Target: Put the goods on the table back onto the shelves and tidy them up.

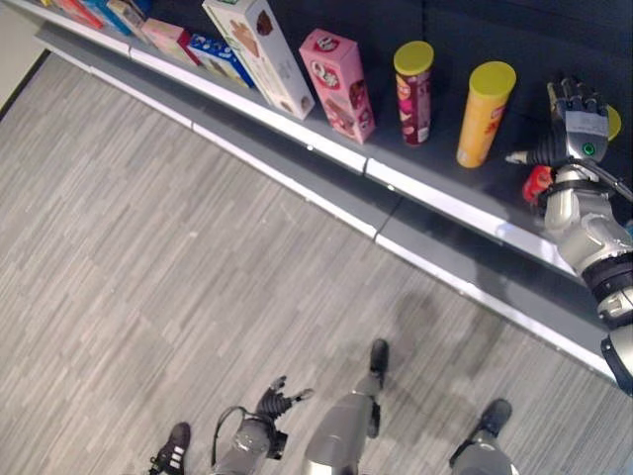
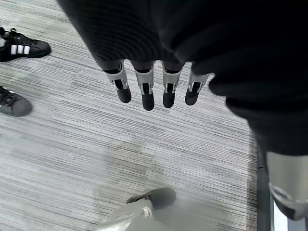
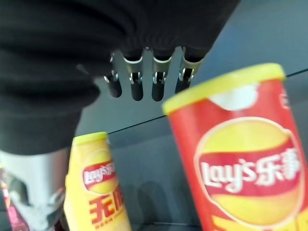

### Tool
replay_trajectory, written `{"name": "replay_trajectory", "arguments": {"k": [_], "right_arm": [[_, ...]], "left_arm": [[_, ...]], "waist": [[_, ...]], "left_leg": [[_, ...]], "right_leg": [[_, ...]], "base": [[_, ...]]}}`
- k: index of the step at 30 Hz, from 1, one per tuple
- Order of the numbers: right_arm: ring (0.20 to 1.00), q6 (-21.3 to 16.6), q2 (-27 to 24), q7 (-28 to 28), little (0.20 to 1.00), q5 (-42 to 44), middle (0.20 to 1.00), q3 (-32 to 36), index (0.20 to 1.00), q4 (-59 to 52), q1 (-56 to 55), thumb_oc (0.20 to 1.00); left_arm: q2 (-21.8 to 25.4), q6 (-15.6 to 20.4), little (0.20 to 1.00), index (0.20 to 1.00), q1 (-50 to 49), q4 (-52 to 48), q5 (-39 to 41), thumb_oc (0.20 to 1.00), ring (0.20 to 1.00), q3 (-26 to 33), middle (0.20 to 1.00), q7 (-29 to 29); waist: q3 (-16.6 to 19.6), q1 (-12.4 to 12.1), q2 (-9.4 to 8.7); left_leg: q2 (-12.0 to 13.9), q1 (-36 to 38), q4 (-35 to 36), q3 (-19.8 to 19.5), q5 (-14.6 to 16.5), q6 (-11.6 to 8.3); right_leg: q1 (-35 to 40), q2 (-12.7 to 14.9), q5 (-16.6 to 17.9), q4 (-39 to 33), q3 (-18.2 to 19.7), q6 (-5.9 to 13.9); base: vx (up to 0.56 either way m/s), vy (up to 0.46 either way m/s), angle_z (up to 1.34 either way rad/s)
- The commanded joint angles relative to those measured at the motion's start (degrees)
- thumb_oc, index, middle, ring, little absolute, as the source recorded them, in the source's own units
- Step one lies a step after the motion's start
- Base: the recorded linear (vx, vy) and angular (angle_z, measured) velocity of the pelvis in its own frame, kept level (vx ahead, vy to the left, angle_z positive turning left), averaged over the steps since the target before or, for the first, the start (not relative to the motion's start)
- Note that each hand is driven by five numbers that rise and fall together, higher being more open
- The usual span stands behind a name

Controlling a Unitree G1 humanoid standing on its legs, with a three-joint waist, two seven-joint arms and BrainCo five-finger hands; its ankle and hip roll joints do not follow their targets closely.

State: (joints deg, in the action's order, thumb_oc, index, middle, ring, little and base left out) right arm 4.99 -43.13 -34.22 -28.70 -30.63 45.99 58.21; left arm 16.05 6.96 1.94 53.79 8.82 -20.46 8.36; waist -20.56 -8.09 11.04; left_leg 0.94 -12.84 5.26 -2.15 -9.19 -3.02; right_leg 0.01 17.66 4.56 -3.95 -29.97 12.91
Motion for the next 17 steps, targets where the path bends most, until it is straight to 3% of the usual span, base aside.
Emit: {"name": "replay_trajectory", "arguments": {"k": [1, 5, 7, 8, 9, 11, 13, 15, 17], "right_arm": [[1.0, -1.76, 2.27, -3.94, 1.0, -3.62, 1.0, 7.85, 1.0, -17.55, -12.19, 1.0], [1.0, -4.05, 2.73, -1.86, 1.0, -3.01, 1.0, 12.07, 1.0, -26.32, -20.96, 1.0], [1.0, -10.94, 4.3, 5.6, 1.0, 9.68, 1.0, 16.82, 1.0, -35.6, -32.2, 1.0], [1.0, -14.61, 6.65, 11.72, 1.0, 20.06, 1.0, 20.57, 1.0, -40.52, -41.17, 1.0], [1.0, -18.26, 9.92, 21.3, 1.0, 33.32, 1.0, 22.52, 1.0, -43.09, -50.03, 1.0], [1.0, -19.19, 12.55, 31.12, 1.0, 46.33, 1.0, 21.94, 1.0, -43.88, -57.08, 1.0], [1.0, -17.33, 13.79, 39.74, 1.0, 55.31, 1.0, 19.42, 1.0, -42.12, -61.41, 1.0], [1.0, -14.56, 13.15, 46.22, 1.0, 59.05, 1.0, 15.93, 1.0, -36.39, -64.21, 1.0], [1.0, -13.87, 12.52, 48.44, 1.0, 59.2, 1.0, 14.84, 1.0, -35.0, -65.23, 1.0]], "left_arm": [[1.02, -1.7, 1.0, 1.0, 0.81, 3.25, -2.07, 1.0, 1.0, 1.59, 1.0, 0.75], [1.17, -2.32, 1.0, 1.0, -0.23, 4.06, -3.46, 1.0, 1.0, 3.89, 1.0, 0.52], [1.06, -3.05, 1.0, 1.0, -1.32, 5.9, -5.39, 1.0, 1.0, 7.5, 1.0, 0.71], [1.0, -3.68, 1.0, 1.0, -2.37, 7.16, -7.5, 1.0, 1.0, 9.28, 1.0, -0.25], [1.01, -3.88, 1.0, 1.0, -3.26, 9.69, -9.28, 1.0, 1.0, 11.73, 1.0, -1.67], [1.31, -3.65, 1.0, 1.0, -3.47, 11.05, -9.57, 1.0, 1.0, 13.49, 1.0, -3.03], [1.78, -3.05, 1.0, 1.0, -3.77, 11.07, -9.21, 1.0, 1.0, 14.25, 1.0, -4.68], [2.24, -1.96, 1.0, 1.0, -3.34, 10.88, -8.45, 1.0, 1.0, 13.92, 1.0, -6.58], [2.4, -1.53, 1.0, 1.0, -3.13, 10.38, -8.4, 1.0, 1.0, 13.31, 1.0, -7.34]], "waist": [[3.25, 0.74, -5.04], [4.25, 1.68, -6.65], [5.04, 3.56, -8.67], [5.96, 4.47, -9.96], [7.13, 5.66, -11.15], [8.1, 6.84, -11.94], [9.33, 7.81, -12.59], [11.0, 8.92, -13.49], [11.48, 9.19, -13.74]], "left_leg": [[4.61, 4.84, -1.37, 6.78, 6.59, -3.63], [4.81, 5.88, -1.76, 7.67, 7.44, -3.51], [5.32, 7.33, -2.01, 8.88, 8.37, -3.53], [5.32, 8.11, -2.07, 9.79, 8.72, -3.3], [5.3, 9.28, -2.04, 11.0, 9.27, -3.17], [5.22, 10.64, -2.0, 12.14, 9.89, -3.26], [4.98, 11.45, -1.84, 13.13, 10.1, -3.23], [4.76, 13.0, -1.47, 14.3, 10.52, -3.22], [4.69, 13.46, -1.37, 14.57, 10.68, -3.26]], "right_leg": [[-4.68, 1.35, -2.98, 7.13, 6.8, -0.85], [-3.81, 1.12, -2.84, 6.55, 7.26, -0.83], [-2.91, 0.77, -2.78, 6.09, 7.95, -0.81], [-2.48, 0.64, -2.39, 5.43, 8.37, -0.75], [-1.89, 0.51, -2.14, 4.8, 8.83, -0.54], [-1.22, 0.29, -2.19, 4.5, 9.64, -0.34], [-1.15, 0.33, -1.95, 4.2, 10.31, -0.14], [-0.6, 0.42, -1.33, 3.81, 10.94, 0.3], [-0.3, 0.52, -1.04, 3.66, 10.88, 0.45]], "base": [[0.0, 0.0, 0.0], [0.03, 0.005, -0.17], [0.07, -0.015, -0.23], [0.13, -0.003, -0.32], [0.14, 0.024, -0.31], [0.1, 0.045, -0.4], [0.06, 0.053, -0.57], [0.08, 0.045, -0.43], [0.04, 0.023, -0.12]]}}
